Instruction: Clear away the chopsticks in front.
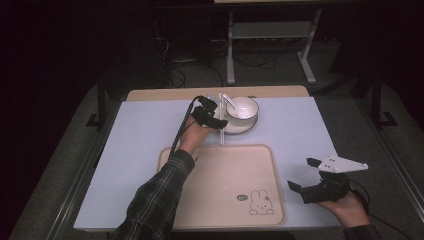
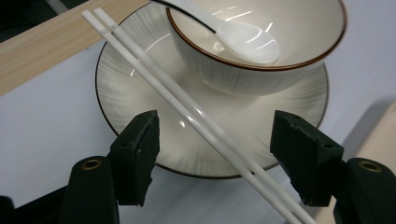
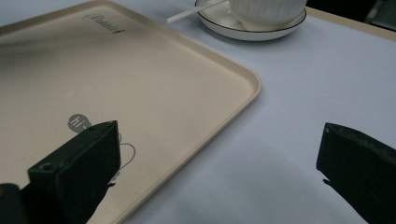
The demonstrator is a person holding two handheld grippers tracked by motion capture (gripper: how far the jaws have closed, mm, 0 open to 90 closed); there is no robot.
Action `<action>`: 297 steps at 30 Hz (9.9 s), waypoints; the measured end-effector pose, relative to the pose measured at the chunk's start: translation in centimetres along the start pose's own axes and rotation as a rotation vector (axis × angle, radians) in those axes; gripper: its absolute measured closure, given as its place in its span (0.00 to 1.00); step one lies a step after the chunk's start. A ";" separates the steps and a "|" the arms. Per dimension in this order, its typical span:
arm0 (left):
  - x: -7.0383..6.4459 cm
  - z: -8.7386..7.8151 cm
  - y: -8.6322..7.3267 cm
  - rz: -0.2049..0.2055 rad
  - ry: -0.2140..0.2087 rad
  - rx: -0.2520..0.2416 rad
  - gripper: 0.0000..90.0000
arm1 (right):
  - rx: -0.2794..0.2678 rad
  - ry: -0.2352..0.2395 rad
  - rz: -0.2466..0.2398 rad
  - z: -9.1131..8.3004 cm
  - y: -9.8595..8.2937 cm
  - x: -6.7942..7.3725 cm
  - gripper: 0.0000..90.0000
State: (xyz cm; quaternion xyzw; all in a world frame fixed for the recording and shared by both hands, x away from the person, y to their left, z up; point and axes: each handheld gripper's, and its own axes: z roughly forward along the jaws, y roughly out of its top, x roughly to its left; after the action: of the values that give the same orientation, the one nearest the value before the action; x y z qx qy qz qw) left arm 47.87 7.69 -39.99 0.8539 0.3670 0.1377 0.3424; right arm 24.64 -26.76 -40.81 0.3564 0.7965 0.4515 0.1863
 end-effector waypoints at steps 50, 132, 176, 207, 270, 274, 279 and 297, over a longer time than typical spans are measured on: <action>1.5 2.4 0.4 0.048 0.100 0.093 0.65 | -0.007 0.011 0.011 0.0 0.0 0.0 0.00; 3.7 -15.1 -8.0 -0.063 -0.011 0.021 0.95 | 0.005 0.008 0.005 0.1 0.0 0.2 0.00; -2.7 -14.7 -18.8 -0.079 -0.060 0.147 0.95 | 0.019 0.002 -0.004 0.4 0.0 0.1 0.00; 0.0 -12.2 -10.5 -0.020 -0.074 0.084 0.46 | 0.016 0.008 0.000 0.4 0.1 0.1 0.00; 4.8 -8.3 -3.8 -0.042 -0.052 0.118 0.95 | -0.002 0.012 0.015 0.1 0.0 -0.3 0.00; 4.9 -10.4 -5.0 -0.059 -0.059 0.093 0.95 | -0.001 0.010 0.013 0.1 0.0 -0.2 0.00; 4.4 -13.0 -6.9 -0.080 -0.075 0.056 0.95 | 0.000 0.009 0.014 0.1 0.0 -0.2 0.00; -1.8 -16.8 -15.4 -0.068 -0.120 0.063 0.95 | 0.007 0.008 0.006 0.3 0.1 0.0 0.00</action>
State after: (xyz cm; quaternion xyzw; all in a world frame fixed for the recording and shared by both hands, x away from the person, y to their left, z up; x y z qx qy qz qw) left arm 30.22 22.19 -38.29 0.8579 0.3789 0.0631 0.3411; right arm 24.85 -26.51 -40.87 0.3578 0.7977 0.4505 0.1806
